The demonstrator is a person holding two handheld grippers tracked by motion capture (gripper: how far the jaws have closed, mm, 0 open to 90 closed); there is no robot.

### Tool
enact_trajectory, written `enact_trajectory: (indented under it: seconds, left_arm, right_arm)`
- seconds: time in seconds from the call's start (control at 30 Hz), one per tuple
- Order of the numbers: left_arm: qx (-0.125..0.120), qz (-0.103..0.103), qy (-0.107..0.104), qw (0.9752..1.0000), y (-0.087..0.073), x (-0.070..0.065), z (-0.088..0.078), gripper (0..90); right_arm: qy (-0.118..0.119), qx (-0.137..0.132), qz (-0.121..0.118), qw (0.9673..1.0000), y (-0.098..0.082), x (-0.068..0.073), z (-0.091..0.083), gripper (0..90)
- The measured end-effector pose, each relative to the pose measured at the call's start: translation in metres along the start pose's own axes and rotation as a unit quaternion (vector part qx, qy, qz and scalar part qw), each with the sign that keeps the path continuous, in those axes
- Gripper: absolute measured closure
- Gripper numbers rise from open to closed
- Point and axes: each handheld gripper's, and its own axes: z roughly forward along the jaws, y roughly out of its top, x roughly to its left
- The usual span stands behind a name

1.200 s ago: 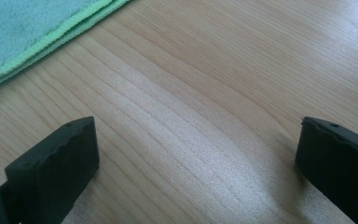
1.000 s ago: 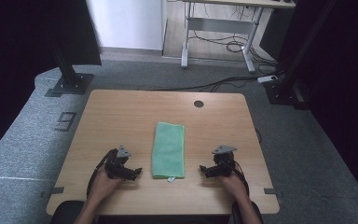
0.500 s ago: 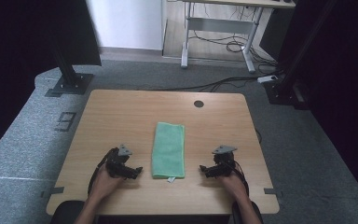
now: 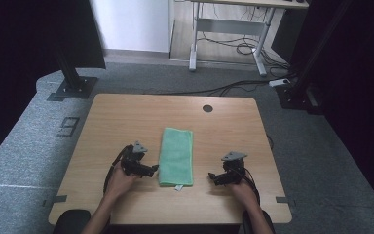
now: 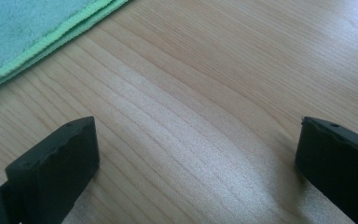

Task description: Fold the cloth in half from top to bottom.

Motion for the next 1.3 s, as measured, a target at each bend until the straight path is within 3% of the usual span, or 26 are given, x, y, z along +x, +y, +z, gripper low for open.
enact_trajectory:
  seconds: [0.17,0.23,0.37,0.57,0.77,0.93,1.0,1.1,1.23,1.3]
  left_arm:
    - [0.002,0.003,0.021,0.9998,0.018,0.0,0.012,0.3]
    - [0.004,0.007,0.041,0.9991,0.024,0.001,0.016,0.6]
    - [0.006,-0.004,0.049,0.9988,0.034,0.01,0.025,0.8]
    - [0.013,-0.032,0.047,0.9983,0.04,0.02,0.044,0.9]
    - [0.029,-0.026,0.051,0.9979,0.037,0.019,0.056,0.3]
    - [0.022,-0.021,0.047,0.9985,0.035,0.02,0.057,0.0]
    - [0.022,-0.034,0.034,0.9986,0.034,0.024,0.058,0.0]
    - [0.013,-0.033,0.035,0.9987,0.032,0.023,0.058,0.0]
    - [0.013,-0.036,0.038,0.9985,0.031,0.023,0.058,0.0]
    - [0.013,-0.037,0.038,0.9985,0.031,0.023,0.058,0.0]
  right_arm:
    - [0.0,0.0,0.0,1.0,0.0,0.0,0.0,0.0]
    - [0.0,0.0,0.0,1.0,0.0,0.0,0.0,0.0]
    - [0.0,0.0,0.0,1.0,0.0,0.0,0.0,0.0]
    - [0.0,0.0,0.0,1.0,0.0,0.0,0.0,0.0]
    - [0.0,0.0,0.0,1.0,0.0,0.0,0.0,0.0]
    - [0.001,0.0,0.0,1.0,0.0,0.0,0.0,0.0]
    - [0.0,0.0,-0.002,1.0,0.0,0.0,0.0,0.0]
    - [0.003,0.007,0.0,1.0,0.002,0.0,0.0,0.1]
    - [0.007,0.002,0.003,1.0,0.007,-0.001,0.0,12.6]
    - [0.01,-0.003,0.009,0.9999,0.011,-0.002,0.0,12.9]
